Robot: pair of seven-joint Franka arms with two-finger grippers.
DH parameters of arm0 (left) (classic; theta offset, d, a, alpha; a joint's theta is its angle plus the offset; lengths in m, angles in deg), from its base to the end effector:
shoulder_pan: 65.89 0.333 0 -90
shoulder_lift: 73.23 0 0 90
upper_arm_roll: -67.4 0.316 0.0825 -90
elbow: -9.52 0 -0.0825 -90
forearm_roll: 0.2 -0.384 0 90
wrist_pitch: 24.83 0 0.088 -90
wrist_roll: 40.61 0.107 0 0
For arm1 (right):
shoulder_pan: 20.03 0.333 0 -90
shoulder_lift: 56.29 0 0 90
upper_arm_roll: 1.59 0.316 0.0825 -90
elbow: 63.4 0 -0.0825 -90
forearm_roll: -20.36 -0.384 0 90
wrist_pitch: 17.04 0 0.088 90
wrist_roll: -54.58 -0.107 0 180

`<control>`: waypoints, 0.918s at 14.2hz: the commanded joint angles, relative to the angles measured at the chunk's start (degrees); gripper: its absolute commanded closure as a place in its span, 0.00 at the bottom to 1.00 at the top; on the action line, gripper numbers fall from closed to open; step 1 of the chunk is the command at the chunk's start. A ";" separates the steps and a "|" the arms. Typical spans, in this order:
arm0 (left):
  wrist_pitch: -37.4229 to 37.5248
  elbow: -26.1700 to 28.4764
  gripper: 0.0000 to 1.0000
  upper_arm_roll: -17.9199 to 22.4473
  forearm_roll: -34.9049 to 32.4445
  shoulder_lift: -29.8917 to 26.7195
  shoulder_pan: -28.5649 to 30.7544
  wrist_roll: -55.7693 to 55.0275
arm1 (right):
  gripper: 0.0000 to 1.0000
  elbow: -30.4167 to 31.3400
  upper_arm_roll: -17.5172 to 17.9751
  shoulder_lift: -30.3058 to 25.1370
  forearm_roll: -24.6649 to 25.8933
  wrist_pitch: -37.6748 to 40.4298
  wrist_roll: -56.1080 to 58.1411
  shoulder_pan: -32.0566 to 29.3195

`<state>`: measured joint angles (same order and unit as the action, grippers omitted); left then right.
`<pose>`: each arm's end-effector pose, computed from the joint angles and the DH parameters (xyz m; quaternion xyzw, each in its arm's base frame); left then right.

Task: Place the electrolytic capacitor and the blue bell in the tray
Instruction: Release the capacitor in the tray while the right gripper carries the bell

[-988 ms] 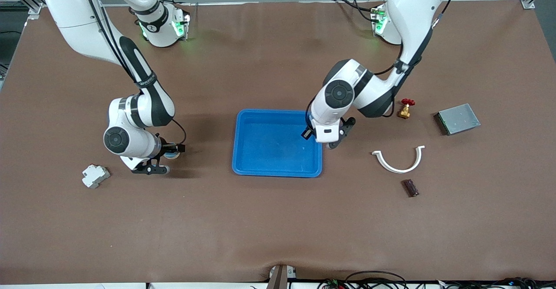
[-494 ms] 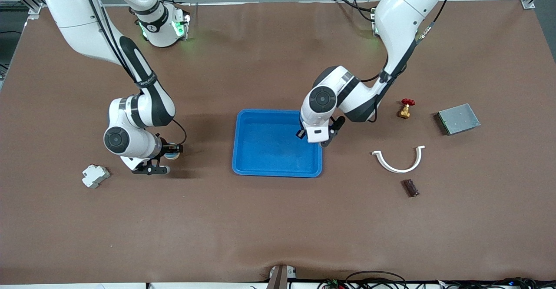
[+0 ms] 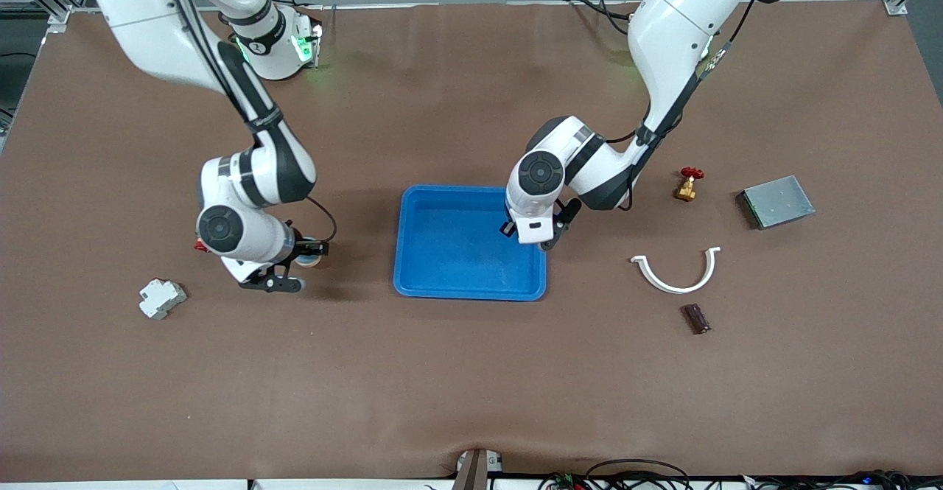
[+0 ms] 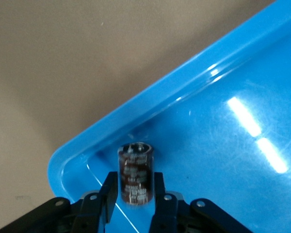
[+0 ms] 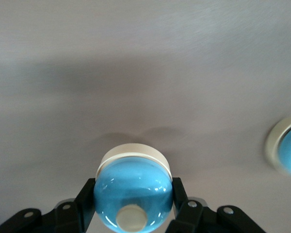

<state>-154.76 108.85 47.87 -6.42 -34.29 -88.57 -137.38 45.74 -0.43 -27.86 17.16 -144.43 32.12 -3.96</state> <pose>0.4999 -0.4253 0.1980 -0.8889 -0.4500 0.0817 0.0245 0.5829 0.1822 0.2231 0.9936 -0.0650 -0.0921 0.0061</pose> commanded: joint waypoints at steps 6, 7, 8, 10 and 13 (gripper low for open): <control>2.84 -4.05 0.00 3.26 -1.52 -4.12 0.97 -0.52 | 0.96 -4.01 0.06 -0.84 -1.62 0.65 -21.46 11.25; 3.19 -4.83 0.00 3.96 -2.74 -4.83 0.89 -0.43 | 0.96 -5.68 0.06 0.21 -3.55 0.65 -22.70 12.74; 4.32 -5.89 0.00 4.49 -4.92 -5.44 1.15 -0.43 | 0.96 -6.82 0.06 1.00 -5.22 0.65 -23.50 13.45; 7.13 -8.08 0.00 4.58 -8.53 -5.62 3.07 0.27 | 0.96 -8.58 0.06 2.49 -8.39 0.56 -23.94 14.33; 7.94 -9.06 0.00 4.58 -9.60 -5.97 7.29 5.96 | 0.96 -10.61 0.06 4.95 -11.38 0.12 -24.21 15.39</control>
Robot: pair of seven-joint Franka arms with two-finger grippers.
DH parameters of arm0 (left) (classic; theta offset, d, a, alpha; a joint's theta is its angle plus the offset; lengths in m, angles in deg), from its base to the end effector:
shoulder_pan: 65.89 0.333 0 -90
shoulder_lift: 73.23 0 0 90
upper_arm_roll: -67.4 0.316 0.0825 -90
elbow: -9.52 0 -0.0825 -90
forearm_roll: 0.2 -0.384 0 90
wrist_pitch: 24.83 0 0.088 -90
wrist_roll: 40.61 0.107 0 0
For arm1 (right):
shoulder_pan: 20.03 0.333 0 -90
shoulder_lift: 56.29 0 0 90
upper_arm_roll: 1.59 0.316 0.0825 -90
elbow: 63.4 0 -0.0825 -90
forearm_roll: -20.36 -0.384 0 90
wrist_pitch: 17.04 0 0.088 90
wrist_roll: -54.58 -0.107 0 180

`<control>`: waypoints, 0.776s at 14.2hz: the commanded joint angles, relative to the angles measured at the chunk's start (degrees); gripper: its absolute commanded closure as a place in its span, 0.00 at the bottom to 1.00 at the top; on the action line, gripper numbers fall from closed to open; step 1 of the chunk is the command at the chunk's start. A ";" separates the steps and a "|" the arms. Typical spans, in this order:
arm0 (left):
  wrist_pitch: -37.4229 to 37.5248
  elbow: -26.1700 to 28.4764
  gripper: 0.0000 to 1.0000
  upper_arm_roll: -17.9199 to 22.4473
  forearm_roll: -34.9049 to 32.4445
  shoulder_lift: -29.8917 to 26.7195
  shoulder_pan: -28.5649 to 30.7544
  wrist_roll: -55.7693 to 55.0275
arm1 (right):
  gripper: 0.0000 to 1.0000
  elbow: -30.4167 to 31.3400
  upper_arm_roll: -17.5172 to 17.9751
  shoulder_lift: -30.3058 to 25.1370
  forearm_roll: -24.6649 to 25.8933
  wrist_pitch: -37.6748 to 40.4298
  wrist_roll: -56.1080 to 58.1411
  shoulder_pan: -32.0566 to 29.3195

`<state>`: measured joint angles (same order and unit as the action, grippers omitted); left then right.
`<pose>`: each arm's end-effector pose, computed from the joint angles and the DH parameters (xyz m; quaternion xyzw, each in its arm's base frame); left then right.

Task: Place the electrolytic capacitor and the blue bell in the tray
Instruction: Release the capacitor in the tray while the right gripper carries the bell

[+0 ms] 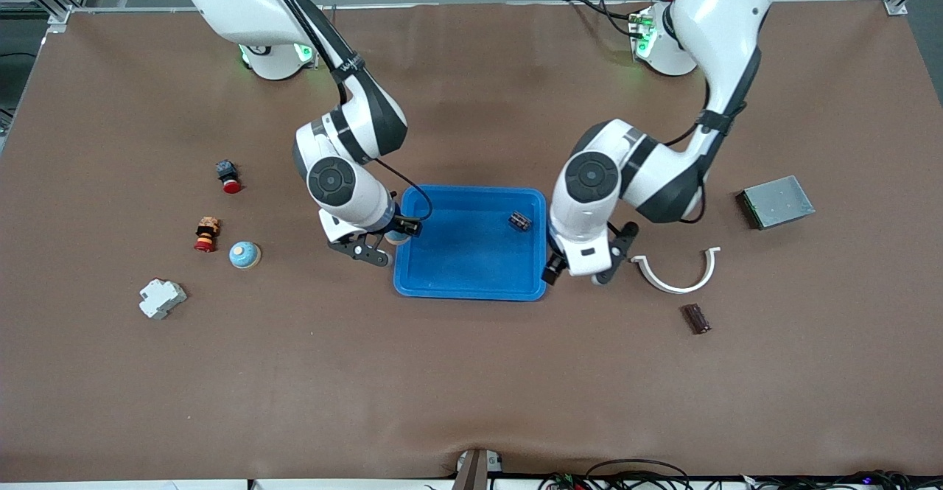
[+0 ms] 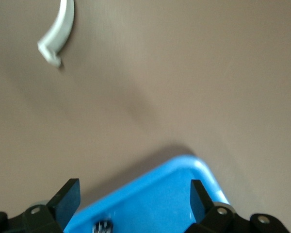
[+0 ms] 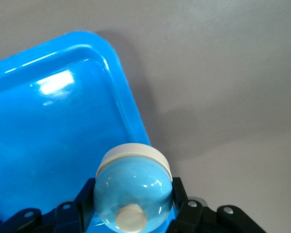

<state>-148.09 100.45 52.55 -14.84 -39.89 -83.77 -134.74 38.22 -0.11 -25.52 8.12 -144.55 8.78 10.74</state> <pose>0.6019 -0.3450 0.3057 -0.8834 -0.4672 -0.0338 0.0134 0.5476 0.3518 0.2510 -0.9775 0.1866 0.0887 0.0419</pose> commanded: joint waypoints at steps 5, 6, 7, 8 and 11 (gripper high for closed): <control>1.27 -0.66 0.00 -0.18 -1.10 -0.38 8.99 9.23 | 0.95 -6.87 -0.26 6.40 -3.76 0.16 -0.95 3.59; 1.27 -0.66 0.00 -0.09 -1.10 -0.20 9.53 9.40 | 0.95 -6.96 -0.26 6.84 -3.76 -0.02 -0.86 3.86; 1.27 -0.66 0.00 0.69 -1.10 0.15 10.32 9.84 | 0.95 -6.96 -0.34 7.10 -3.68 -0.28 -0.86 4.47; 1.27 -0.66 0.00 1.22 -1.27 0.58 11.37 10.45 | 0.95 -6.96 -0.26 7.54 -3.67 -0.63 -0.86 4.83; 1.18 -0.58 0.00 1.93 -4.96 2.43 15.58 18.52 | 0.95 -6.96 -0.34 8.60 -3.76 -1.69 -0.77 4.92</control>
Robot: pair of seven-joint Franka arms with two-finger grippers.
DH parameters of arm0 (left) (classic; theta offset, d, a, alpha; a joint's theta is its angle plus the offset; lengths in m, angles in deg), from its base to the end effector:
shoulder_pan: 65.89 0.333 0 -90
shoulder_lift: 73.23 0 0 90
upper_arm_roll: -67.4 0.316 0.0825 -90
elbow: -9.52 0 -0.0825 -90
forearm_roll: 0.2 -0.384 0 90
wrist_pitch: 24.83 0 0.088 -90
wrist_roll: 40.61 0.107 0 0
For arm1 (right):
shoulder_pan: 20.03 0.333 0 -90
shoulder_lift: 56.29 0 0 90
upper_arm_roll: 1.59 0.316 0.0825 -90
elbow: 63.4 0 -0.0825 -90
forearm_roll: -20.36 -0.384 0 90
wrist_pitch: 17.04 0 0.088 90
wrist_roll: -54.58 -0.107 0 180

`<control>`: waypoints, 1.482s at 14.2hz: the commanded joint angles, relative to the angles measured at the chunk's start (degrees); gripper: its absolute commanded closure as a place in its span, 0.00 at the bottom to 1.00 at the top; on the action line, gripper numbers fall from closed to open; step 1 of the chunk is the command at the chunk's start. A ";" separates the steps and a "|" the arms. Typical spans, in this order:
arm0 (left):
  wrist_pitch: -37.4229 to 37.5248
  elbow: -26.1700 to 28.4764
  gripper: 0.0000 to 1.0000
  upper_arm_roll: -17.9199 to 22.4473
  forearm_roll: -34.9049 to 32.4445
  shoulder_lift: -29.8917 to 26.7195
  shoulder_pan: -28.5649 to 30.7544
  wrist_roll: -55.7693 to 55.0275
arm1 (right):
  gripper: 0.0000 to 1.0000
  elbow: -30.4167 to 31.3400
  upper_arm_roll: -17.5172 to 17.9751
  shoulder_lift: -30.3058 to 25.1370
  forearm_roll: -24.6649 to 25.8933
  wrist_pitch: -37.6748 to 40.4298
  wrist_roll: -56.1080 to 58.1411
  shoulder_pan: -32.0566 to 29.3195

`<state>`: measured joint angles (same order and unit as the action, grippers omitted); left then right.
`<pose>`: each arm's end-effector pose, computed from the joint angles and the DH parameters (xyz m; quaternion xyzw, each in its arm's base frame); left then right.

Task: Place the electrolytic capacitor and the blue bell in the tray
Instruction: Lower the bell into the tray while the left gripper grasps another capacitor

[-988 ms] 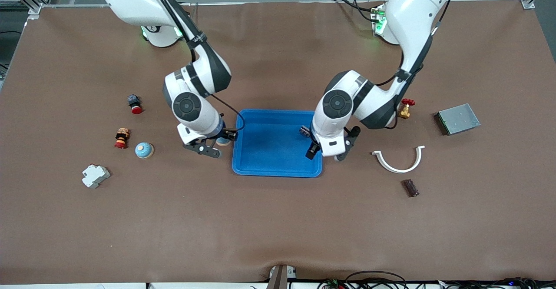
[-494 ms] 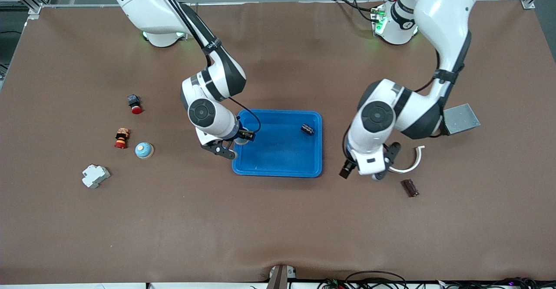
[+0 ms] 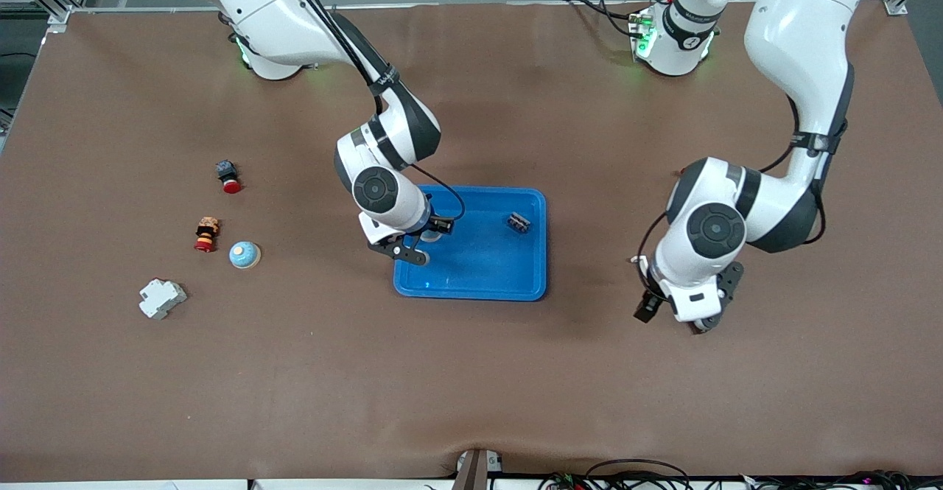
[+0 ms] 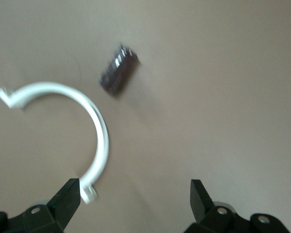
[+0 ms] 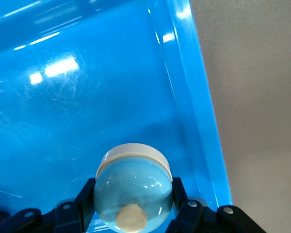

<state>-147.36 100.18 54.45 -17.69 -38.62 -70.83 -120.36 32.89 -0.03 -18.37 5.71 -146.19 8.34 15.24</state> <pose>0.6693 -0.1799 0.2894 -0.8879 -0.4555 -0.0386 0.0518 0.5340 0.4063 0.2095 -0.9793 0.1681 0.1017 0.0483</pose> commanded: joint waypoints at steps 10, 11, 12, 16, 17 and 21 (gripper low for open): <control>-7.63 -0.39 0.00 0.03 -6.07 6.26 9.51 21.38 | 0.91 -1.63 -0.42 2.69 -1.26 -1.89 -0.33 1.38; -8.16 -0.48 0.00 -0.06 -5.98 6.96 9.60 22.96 | 0.89 -1.63 -0.42 2.86 -1.26 -1.89 -0.33 1.55; -8.43 -0.48 0.00 0.02 -5.98 7.58 9.60 23.85 | 0.88 -1.63 -0.42 2.86 -1.26 -2.24 -0.33 1.64; -9.75 -0.39 0.23 0.03 -5.63 9.07 9.86 27.46 | 0.81 -1.63 -0.42 3.21 -1.17 -2.42 -0.25 2.08; -10.18 -0.39 0.27 -0.06 -5.54 9.34 9.86 27.37 | 0.77 -1.63 -0.42 3.22 -1.17 -2.42 -0.25 2.08; -10.54 -0.39 0.37 0.03 -5.54 9.60 9.86 26.67 | 0.00 -1.63 -0.42 3.13 -1.17 -2.25 -0.33 2.08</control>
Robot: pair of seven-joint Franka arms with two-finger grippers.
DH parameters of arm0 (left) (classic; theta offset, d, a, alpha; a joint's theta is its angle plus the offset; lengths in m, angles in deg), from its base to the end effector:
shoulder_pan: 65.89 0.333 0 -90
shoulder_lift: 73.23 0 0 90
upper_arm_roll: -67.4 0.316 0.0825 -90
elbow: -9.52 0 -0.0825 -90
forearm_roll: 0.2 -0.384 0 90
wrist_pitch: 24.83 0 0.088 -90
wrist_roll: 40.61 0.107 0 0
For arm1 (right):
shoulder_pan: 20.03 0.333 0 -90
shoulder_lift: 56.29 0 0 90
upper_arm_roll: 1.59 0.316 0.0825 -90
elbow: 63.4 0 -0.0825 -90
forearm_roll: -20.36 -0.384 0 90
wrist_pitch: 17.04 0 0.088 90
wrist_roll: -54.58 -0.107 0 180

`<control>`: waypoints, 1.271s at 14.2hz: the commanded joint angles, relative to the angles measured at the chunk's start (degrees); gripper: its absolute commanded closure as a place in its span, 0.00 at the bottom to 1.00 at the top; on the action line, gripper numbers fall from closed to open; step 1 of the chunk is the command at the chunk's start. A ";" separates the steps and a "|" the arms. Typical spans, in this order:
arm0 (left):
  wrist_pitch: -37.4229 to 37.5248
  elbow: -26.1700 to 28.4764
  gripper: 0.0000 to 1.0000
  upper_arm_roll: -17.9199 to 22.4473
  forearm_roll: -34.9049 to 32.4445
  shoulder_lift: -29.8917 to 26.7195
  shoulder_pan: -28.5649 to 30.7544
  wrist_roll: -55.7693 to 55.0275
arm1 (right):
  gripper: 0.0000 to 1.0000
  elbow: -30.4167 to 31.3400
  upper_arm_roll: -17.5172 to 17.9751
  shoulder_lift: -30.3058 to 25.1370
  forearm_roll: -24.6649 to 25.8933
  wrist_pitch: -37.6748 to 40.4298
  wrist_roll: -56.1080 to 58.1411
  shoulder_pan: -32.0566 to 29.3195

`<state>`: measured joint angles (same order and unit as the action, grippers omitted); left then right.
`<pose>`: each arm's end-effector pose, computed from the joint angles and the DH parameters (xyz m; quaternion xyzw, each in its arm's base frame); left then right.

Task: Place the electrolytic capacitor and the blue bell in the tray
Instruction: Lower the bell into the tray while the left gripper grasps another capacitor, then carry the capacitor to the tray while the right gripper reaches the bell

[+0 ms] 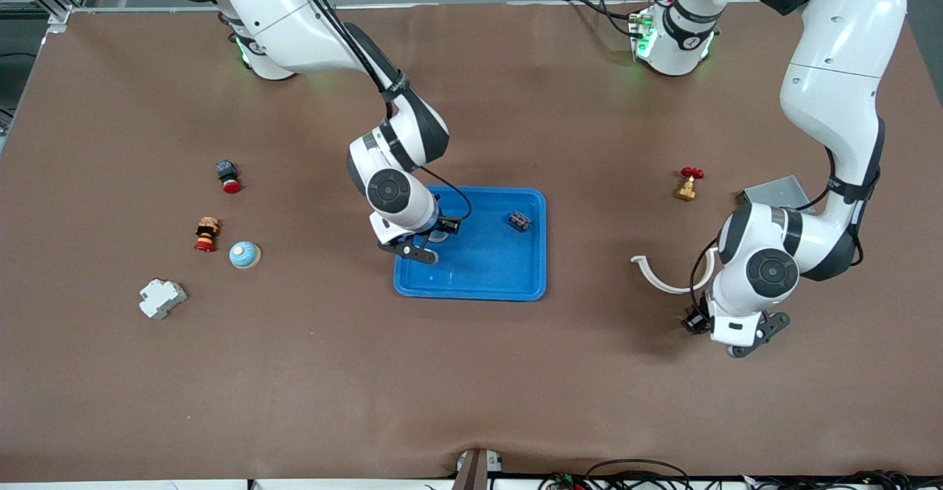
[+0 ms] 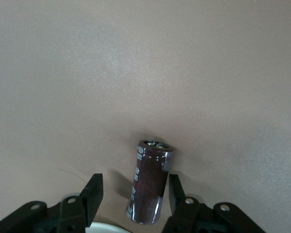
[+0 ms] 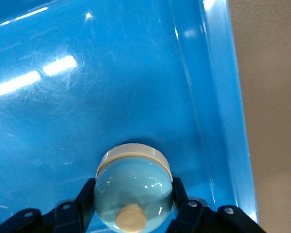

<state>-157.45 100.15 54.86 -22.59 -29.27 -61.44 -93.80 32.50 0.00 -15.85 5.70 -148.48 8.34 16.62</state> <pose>0.6937 -0.0705 0.1923 -0.9563 -0.2848 -0.0316 0.0589 0.5252 0.4187 0.1858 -0.9810 0.1602 0.0996 0.0460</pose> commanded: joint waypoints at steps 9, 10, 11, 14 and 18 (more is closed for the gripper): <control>-0.45 -0.45 0.97 -0.47 0.75 0.17 0.74 -0.94 | 0.00 -0.89 -1.16 -6.68 0.93 8.03 1.59 -1.93; -0.45 -0.45 1.00 -0.47 2.59 -0.18 0.65 -1.81 | 0.00 -0.71 -1.24 -7.91 3.38 10.13 3.95 -2.63; -0.37 -0.54 1.00 -0.47 3.31 -0.45 0.30 -2.08 | 0.00 -0.71 -1.16 -9.06 4.97 12.50 5.89 -3.94; 2.00 -2.82 1.00 -0.91 4.11 -1.32 0.39 -2.09 | 0.00 -0.53 -1.24 -12.84 5.86 17.78 15.71 -8.51; 6.04 -3.62 1.00 -1.78 8.93 -3.70 -0.49 -4.36 | 0.00 -0.53 -1.24 -16.01 8.05 21.92 27.24 -15.11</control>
<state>-154.35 96.31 53.85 -15.90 -30.73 -61.53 -96.12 30.29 -2.20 -29.30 11.85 -127.86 31.35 4.41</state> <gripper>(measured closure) 0.683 0.000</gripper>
